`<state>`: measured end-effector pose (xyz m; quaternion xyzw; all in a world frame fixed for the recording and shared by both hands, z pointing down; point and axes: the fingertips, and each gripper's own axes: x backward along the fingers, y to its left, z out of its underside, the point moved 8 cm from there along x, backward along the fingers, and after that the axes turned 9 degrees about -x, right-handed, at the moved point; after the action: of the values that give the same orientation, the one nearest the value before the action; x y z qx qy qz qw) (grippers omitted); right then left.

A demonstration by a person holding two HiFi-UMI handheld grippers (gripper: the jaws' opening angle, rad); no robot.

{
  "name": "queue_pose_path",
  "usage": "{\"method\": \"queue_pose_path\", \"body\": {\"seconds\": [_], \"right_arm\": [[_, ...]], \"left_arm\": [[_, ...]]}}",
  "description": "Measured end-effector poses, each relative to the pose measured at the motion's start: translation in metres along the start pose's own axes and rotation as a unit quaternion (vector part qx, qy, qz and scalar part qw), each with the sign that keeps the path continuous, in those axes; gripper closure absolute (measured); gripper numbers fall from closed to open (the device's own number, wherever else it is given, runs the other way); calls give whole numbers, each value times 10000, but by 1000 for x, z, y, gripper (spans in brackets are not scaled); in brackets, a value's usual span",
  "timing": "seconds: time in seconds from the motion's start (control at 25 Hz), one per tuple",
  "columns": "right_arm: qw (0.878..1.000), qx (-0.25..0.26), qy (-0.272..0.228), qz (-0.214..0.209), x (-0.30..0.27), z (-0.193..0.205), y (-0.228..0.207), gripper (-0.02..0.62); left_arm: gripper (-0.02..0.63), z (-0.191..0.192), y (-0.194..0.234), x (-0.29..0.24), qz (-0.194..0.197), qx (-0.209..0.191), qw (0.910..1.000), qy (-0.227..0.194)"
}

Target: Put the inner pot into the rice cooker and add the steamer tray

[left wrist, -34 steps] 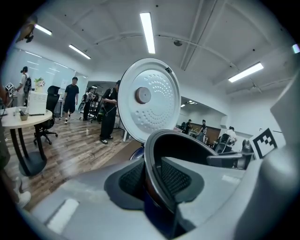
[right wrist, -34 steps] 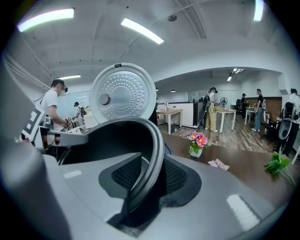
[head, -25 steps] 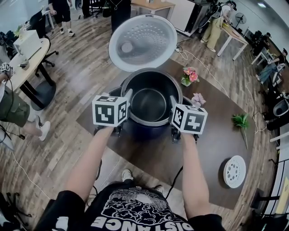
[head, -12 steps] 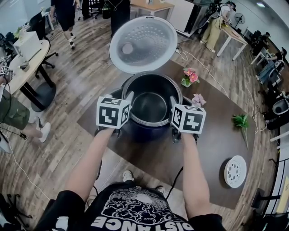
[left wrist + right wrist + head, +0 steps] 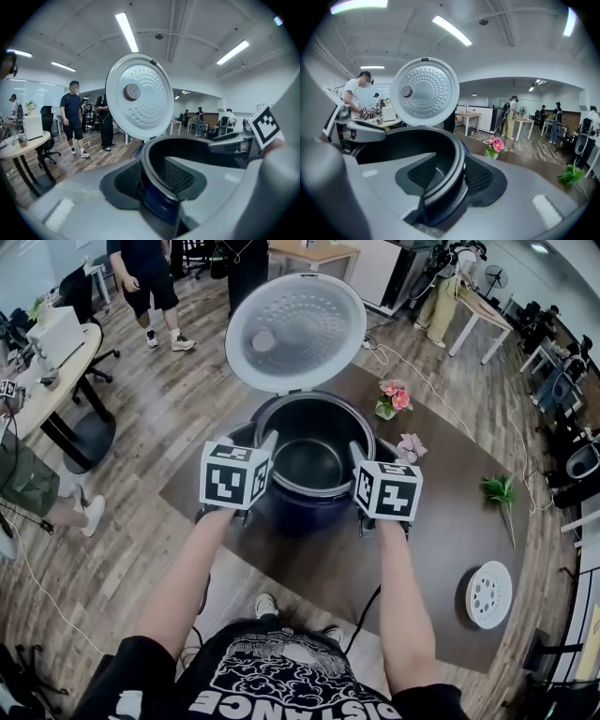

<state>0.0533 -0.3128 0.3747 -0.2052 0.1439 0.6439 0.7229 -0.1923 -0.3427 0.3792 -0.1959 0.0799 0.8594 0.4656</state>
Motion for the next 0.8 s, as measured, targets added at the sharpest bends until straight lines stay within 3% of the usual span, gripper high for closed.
{"method": "queue_pose_path", "body": {"seconds": [0.36, 0.8], "right_arm": [[9990, -222, -328, -220, 20, -7, -4, 399], [9958, -391, -829, -65, 75, -10, -43, 393]], "left_arm": [[433, -19, -11, 5, -39, -244, 9995, -204], [385, -54, -63, 4, 311, -540, 9966, -544]]}}
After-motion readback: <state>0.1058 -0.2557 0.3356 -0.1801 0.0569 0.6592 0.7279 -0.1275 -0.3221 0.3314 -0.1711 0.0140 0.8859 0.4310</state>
